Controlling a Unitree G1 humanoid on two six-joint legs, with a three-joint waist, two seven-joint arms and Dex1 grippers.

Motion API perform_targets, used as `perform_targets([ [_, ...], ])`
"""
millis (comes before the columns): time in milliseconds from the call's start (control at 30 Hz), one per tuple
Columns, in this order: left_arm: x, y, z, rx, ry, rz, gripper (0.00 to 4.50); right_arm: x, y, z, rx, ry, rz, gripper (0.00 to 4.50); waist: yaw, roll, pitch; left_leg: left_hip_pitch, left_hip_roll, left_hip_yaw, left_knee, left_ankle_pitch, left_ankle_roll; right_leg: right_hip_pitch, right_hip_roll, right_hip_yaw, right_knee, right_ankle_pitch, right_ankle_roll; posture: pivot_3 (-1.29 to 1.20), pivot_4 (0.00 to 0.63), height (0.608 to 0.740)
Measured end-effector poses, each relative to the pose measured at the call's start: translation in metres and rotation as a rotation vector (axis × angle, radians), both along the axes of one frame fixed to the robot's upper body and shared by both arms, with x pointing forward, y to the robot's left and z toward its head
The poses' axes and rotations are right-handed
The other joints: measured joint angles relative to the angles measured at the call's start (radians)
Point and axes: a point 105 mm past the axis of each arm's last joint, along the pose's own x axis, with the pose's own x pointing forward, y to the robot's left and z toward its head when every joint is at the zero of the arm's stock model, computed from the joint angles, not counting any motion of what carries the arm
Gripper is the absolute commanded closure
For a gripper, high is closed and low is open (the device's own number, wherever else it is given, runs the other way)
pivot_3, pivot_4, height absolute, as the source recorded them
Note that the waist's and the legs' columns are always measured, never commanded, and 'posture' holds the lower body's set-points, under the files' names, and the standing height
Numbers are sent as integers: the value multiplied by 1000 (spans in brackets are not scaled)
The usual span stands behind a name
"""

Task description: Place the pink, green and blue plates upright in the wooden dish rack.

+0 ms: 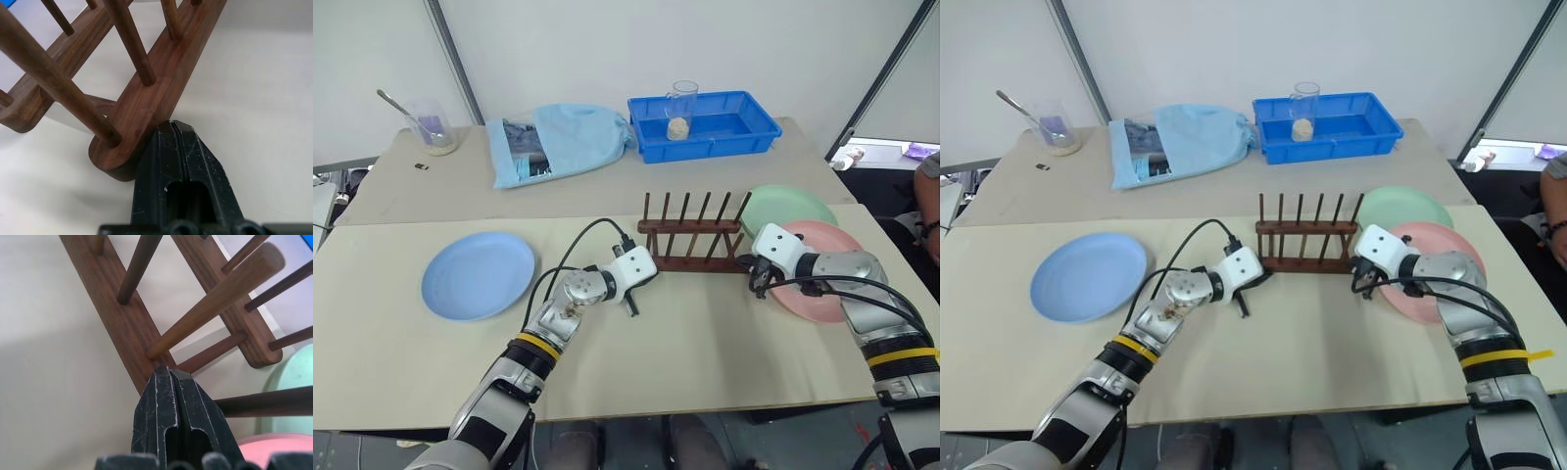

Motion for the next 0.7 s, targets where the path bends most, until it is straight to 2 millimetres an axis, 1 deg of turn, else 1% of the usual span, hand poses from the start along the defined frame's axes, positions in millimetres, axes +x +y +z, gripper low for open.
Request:
perform_targets([
  [100,-1,0,0,-3,1,-2,4500,-1,1,1,-2,2,11,4474,0,0,0,0,0,0,0,0,0,0,0,0,0,1,-2,0,150,740],
  [200,-6,4,1,-13,10,-14,4500,-8,3,6,-25,6,50,4474,-1,0,0,-1,0,0,-1,0,0,-1,0,0,0,2,-3,0,150,740],
  [267,-13,12,2,-38,33,-29,4500,-15,3,15,-16,11,73,4474,-2,0,0,-2,0,0,-2,0,0,-3,0,0,0,2,-4,0,150,740],
  [333,-22,23,7,-64,53,-48,4500,-26,6,28,3,9,106,4474,-2,0,0,-3,1,-1,-4,0,0,-4,0,0,0,2,-4,0,150,740],
  [400,-31,40,19,-92,54,-68,3955,-41,8,44,15,4,137,3892,-1,0,0,-3,1,-2,-4,0,0,-4,0,0,0,2,-4,0,150,740],
  [433,-35,51,26,-97,53,-71,3662,-48,8,52,21,-1,146,3582,-1,0,0,-3,1,-2,-4,0,1,-4,0,0,-1,2,-4,0,150,740],
  [500,-45,71,38,-116,66,-88,2721,-62,6,64,37,0,152,2843,1,0,0,-3,1,-2,-4,0,1,-4,0,0,-1,1,-4,0,150,740],
  [533,-49,78,43,-123,74,-96,2367,-67,6,68,40,4,152,2629,1,0,0,-3,2,-2,-4,-1,1,-3,0,0,-1,1,-4,0,150,740],
  [600,-61,88,55,-150,95,-138,1376,-79,1,73,49,11,131,1828,6,0,0,-4,2,-2,-3,0,0,-3,-1,-1,-2,-4,4,0,150,740],
  [633,-65,91,61,-161,102,-155,998,-83,-1,73,52,15,116,1552,8,0,0,-3,2,-2,-3,0,0,-2,-1,-1,-2,-4,4,0,150,740],
  [700,-71,95,76,-185,105,-191,84,-90,-9,73,57,14,57,863,13,0,0,-4,2,-1,-2,0,0,-2,-1,-1,-2,-4,5,0,150,740],
])
